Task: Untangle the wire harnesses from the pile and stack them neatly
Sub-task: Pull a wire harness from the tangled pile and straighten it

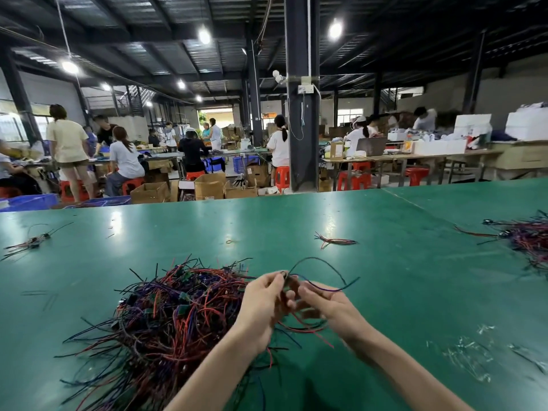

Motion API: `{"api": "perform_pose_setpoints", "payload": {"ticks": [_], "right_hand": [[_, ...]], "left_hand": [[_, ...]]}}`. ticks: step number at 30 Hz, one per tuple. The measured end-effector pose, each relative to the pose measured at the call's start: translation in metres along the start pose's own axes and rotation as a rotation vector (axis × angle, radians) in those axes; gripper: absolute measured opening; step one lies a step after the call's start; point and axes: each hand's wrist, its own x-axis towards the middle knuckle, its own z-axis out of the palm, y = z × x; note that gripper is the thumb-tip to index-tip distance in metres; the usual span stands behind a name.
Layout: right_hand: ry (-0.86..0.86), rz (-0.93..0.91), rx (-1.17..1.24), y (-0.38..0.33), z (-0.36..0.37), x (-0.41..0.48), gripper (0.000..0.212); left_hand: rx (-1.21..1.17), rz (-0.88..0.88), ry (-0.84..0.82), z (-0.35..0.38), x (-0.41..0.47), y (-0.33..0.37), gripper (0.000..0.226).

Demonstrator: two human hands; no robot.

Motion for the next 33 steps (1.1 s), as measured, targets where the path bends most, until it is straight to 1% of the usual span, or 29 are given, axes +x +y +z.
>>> {"api": "perform_pose_setpoints", "payload": {"ticks": [3, 6, 9, 12, 15, 17, 18, 21, 23, 25, 28, 30, 33], "right_hand": [[0.024, 0.009, -0.036, 0.020, -0.004, -0.002, 0.024], [0.094, -0.027, -0.085, 0.031, -0.009, -0.004, 0.019], [0.142, -0.057, -0.149, 0.035, -0.012, -0.003, 0.011], [0.183, -0.015, -0.011, 0.039, -0.009, -0.003, 0.008], [0.260, 0.050, 0.111, 0.042, -0.006, -0.006, 0.009], [0.315, 0.082, 0.149, 0.042, -0.007, -0.008, 0.010], [0.337, 0.090, 0.146, 0.042, -0.009, -0.009, 0.009], [0.365, 0.076, 0.094, 0.043, -0.014, -0.010, 0.011], [0.375, 0.061, 0.050, 0.043, -0.019, -0.010, 0.012], [0.393, 0.055, 0.018, 0.043, -0.024, -0.010, 0.013], [0.427, 0.078, 0.003, 0.046, -0.031, -0.010, 0.016], [0.433, 0.097, 0.006, 0.049, -0.032, -0.011, 0.018], [0.424, 0.112, 0.013, 0.050, -0.032, -0.011, 0.023]], "left_hand": [[0.002, -0.024, 0.005, -0.003, 0.005, -0.022, 0.016], [0.091, -0.078, -0.035, -0.005, 0.001, -0.045, 0.019], [0.142, -0.069, -0.052, -0.006, -0.002, -0.062, 0.020], [0.165, -0.038, -0.064, -0.010, -0.001, -0.068, 0.021], [0.179, -0.032, -0.074, -0.012, -0.004, -0.076, 0.020], [0.245, 0.017, -0.084, -0.012, -0.006, -0.081, 0.020], [0.330, 0.073, -0.086, -0.013, -0.007, -0.083, 0.021], [0.753, 0.324, -0.073, -0.018, -0.008, -0.091, 0.024], [0.980, 0.402, -0.097, -0.021, -0.007, -0.098, 0.037], [1.156, 0.400, -0.162, -0.025, -0.004, -0.103, 0.047], [1.476, 0.441, -0.239, -0.032, 0.002, -0.105, 0.048], [1.568, 0.420, -0.240, -0.036, 0.007, -0.102, 0.049], [1.629, 0.358, -0.216, -0.045, 0.017, -0.096, 0.051]]}}
